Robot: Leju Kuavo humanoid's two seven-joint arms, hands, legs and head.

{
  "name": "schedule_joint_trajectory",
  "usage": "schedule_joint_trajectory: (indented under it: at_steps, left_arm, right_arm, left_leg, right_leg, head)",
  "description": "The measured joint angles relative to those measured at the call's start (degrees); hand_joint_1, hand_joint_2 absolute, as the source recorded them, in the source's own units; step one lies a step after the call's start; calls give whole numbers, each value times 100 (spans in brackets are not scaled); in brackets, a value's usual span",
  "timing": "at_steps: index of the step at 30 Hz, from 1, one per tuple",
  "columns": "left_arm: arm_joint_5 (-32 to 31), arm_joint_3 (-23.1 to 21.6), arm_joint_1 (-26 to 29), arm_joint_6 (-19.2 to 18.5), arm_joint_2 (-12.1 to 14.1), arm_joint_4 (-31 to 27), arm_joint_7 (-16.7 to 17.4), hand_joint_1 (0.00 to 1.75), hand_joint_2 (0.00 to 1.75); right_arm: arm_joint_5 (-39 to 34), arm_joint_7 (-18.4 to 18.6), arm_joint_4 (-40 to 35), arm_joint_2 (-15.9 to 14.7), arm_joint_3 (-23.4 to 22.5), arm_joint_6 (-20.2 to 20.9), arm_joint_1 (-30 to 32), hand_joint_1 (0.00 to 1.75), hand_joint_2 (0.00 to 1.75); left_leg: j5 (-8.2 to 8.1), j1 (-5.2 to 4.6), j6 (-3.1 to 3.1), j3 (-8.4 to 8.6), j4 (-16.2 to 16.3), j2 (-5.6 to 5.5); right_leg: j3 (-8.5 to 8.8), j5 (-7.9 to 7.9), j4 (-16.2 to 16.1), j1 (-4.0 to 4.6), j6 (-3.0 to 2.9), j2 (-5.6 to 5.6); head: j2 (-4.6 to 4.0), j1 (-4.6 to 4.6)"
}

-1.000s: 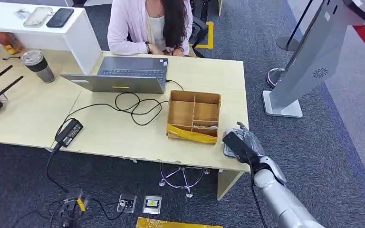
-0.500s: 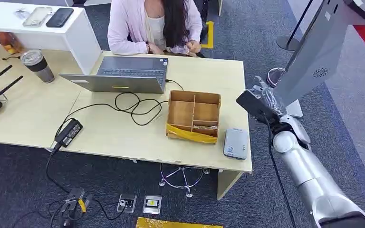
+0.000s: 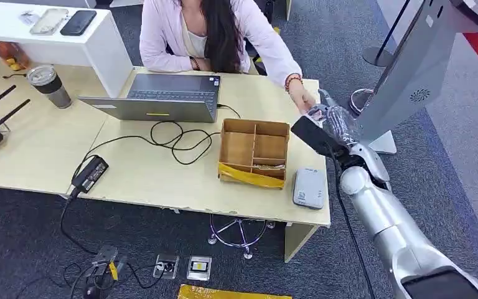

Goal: Pass the card to the sensor for recognition and then transmit it.

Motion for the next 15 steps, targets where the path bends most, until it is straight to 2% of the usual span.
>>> schedule_joint_trajectory:
  at_steps: [8, 9, 10, 15]
  left_arm:
    - [-116, -55, -5, -114, 20, 30, -37, 0, 0]
    - [-127, -57, -6, -129, 28, 37, -46, 0, 0]
    - [-138, -59, -7, -158, 35, 46, -61, 0, 0]
    - [-219, -68, -22, -205, 39, 92, -116, 0, 0]
  right_arm:
    - [24, 2, 247, 44, 2, -11, -19, 175, 175]
    - [48, 4, 269, 44, 2, -15, -20, 166, 175]
    - [81, 4, 282, 44, 2, -22, -21, 0, 0]
    - [227, 4, 378, 44, 2, -111, -25, 0, 0]
  left_leg:
    - [0, -1, 0, 0, 0, 0]
    - [0, 0, 0, 0, 0, 0]
    - [0, 0, 0, 0, 0, 0]
    - [0, 0, 0, 0, 0, 0]
  right_leg:
    - [0, 0, -1, -1, 0, 0]
    - [0, 0, -1, -1, 0, 0]
    - [0, 0, -1, 0, 0, 0]
    - [-1, 0, -1, 0, 0, 0]
  head:
    - [0, 0]
    - [0, 0]
    - [0, 2]
    - [0, 2]
